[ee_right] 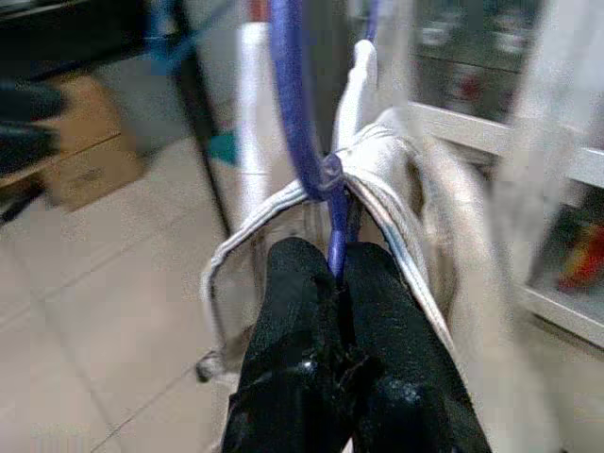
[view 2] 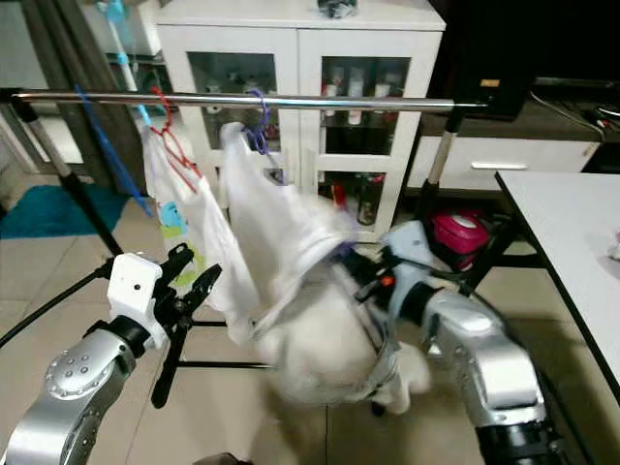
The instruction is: Hang hanger
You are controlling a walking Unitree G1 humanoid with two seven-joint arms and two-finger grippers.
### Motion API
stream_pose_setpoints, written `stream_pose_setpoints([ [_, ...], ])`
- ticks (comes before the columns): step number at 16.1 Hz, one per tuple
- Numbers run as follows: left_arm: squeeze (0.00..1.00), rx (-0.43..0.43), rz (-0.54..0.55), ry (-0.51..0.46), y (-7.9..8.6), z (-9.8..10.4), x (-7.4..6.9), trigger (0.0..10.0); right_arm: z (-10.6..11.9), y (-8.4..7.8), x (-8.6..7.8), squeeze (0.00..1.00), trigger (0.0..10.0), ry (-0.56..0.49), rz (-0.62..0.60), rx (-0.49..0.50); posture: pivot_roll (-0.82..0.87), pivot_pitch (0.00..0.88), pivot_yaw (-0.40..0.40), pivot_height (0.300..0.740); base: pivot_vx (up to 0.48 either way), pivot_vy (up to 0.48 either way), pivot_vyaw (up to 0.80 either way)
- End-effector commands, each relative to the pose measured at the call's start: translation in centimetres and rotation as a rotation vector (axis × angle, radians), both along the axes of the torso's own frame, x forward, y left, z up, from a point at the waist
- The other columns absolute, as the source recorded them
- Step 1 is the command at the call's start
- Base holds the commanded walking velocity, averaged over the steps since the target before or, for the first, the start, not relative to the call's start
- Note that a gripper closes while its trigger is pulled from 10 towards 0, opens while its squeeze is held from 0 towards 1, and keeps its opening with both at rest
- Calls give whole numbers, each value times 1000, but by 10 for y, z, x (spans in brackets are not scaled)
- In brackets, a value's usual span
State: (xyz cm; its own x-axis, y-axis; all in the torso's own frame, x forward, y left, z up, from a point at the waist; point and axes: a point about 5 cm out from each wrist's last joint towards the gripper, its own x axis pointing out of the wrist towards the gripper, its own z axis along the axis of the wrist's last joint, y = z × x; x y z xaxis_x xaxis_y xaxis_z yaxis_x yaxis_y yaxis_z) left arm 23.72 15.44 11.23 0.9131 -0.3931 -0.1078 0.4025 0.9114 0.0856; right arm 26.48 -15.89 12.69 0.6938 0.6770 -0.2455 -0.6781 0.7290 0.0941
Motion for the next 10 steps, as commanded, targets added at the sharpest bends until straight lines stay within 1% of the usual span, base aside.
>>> stream_pose_setpoints([
  [1, 0, 10, 0, -9, 1, 3, -1, 10000, 13, 7, -5, 0, 10000, -53, 81, 27, -96, 0, 34, 740, 0, 0, 0],
  [3, 0, 7, -9, -10, -1, 3, 0, 10000, 12, 11, -13, 0, 10000, -45, 158, 26, -101, 0, 40, 740, 0, 0, 0],
  [4, 0, 7, -10, -10, -1, 3, 0, 10000, 12, 11, -14, 0, 10000, -46, 163, 23, -105, 0, 42, 740, 0, 0, 0],
  [5, 0, 5, -9, -10, -2, 3, 1, 10000, 7, 4, -11, 0, 10000, -33, 90, -2, -109, 0, 44, 740, 0, 0, 0],
  [6, 0, 7, 1, -11, -2, 2, 2, 10000, 2, -4, -4, 0, 10000, -18, -17, -37, -110, 0, 45, 740, 0, 0, 0],
  [7, 0, -1, 19, -13, -1, 3, 4, 10000, -2, -10, 3, 0, 10000, -3, -128, -50, -110, 0, 44, 740, 0, 0, 0],
  [8, 0, -12, 36, -15, 0, 3, 5, 10000, -4, -14, 7, 0, 10000, 4, -211, -44, -109, 0, 43, 740, 0, 0, 0],
  [9, 0, -19, 49, -15, 1, 4, 6, 10000, -5, -16, 11, 0, 10000, 13, -293, -7, -109, 0, 43, 740, 0, 0, 0],
  [10, 0, -23, 60, -14, 2, 4, 7, 10000, -6, -19, 16, 0, 10000, 28, -392, 43, -108, 0, 41, 740, 0, -274, 0],
])
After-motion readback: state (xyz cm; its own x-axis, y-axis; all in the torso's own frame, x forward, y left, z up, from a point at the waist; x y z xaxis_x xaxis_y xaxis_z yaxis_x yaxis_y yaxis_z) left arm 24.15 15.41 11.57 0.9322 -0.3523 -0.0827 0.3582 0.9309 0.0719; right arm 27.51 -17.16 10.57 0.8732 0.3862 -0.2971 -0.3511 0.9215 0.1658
